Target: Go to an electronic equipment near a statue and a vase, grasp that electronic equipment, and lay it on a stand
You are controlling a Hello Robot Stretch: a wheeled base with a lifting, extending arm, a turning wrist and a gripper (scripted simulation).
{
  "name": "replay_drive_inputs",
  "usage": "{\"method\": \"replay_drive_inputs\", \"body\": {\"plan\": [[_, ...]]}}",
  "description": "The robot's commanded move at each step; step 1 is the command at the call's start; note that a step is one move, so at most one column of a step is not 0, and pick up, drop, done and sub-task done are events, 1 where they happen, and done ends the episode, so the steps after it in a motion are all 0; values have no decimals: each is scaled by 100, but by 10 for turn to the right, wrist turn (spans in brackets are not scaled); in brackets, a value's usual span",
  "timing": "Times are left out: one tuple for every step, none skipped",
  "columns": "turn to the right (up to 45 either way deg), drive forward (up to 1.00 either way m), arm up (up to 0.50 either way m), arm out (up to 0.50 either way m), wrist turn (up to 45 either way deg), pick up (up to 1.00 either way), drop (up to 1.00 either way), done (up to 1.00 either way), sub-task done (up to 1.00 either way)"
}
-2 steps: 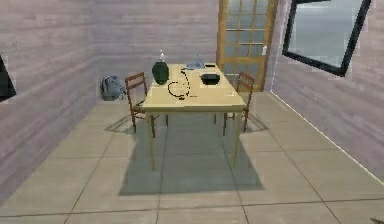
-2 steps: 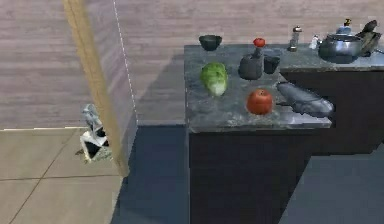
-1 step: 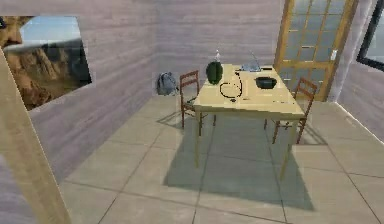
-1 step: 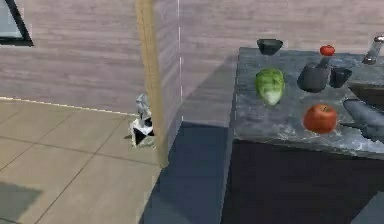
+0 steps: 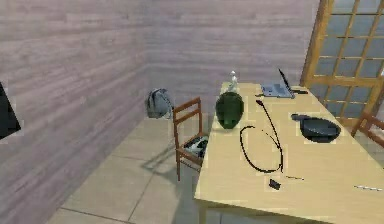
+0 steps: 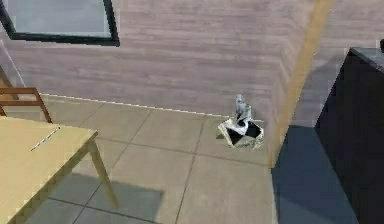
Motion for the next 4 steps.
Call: {"method": "replay_drive_inputs", "body": {"plan": [[-300, 0, 0, 0, 0, 0, 0, 0, 0], [0, 80, 0, 0, 0, 0, 0, 0, 0], [450, 0, 0, 0, 0, 0, 0, 0, 0], [270, 0, 0, 0, 0, 0, 0, 0, 0]]}}
